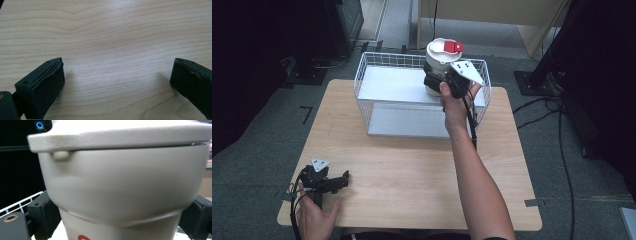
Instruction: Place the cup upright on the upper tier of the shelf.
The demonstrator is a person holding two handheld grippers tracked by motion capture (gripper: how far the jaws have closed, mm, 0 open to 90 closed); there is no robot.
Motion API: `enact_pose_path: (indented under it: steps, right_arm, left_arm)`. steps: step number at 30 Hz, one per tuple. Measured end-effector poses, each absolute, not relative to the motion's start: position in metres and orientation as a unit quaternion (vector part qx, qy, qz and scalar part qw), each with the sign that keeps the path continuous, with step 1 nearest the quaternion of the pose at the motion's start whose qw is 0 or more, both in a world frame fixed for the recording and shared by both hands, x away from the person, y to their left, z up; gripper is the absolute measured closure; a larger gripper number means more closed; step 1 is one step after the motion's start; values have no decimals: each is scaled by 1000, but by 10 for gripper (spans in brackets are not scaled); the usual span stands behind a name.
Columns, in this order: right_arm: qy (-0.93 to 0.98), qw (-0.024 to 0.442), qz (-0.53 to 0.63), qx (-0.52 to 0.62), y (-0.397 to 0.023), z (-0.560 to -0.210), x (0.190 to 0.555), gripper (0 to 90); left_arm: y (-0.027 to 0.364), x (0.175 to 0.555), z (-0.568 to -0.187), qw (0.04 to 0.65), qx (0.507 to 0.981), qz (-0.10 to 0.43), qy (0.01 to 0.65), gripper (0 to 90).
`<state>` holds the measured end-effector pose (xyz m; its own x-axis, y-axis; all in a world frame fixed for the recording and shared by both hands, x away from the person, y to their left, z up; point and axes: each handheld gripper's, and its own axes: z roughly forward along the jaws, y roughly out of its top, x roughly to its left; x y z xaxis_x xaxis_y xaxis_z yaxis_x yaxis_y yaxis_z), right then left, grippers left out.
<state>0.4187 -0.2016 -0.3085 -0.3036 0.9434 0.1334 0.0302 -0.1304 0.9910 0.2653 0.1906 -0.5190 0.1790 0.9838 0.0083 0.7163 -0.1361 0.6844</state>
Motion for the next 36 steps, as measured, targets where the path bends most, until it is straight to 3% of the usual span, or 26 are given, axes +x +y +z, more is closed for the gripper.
enact_pose_path:
  steps: [15, 29, 36]
  right_arm:
    - [558, 389, 576, 453, -183, -313, 444, 80]
    - [568, 388, 568, 453, -185, -315, 444, 77]
    - [566, 381, 575, 452, -187, -307, 440, 4]
  left_arm:
    - [191, 265, -519, 280, 715, 239, 594, 0]
    - [191, 265, -519, 280, 715, 239, 595, 0]
    - [190, 265, -519, 281, 714, 239, 595, 0]
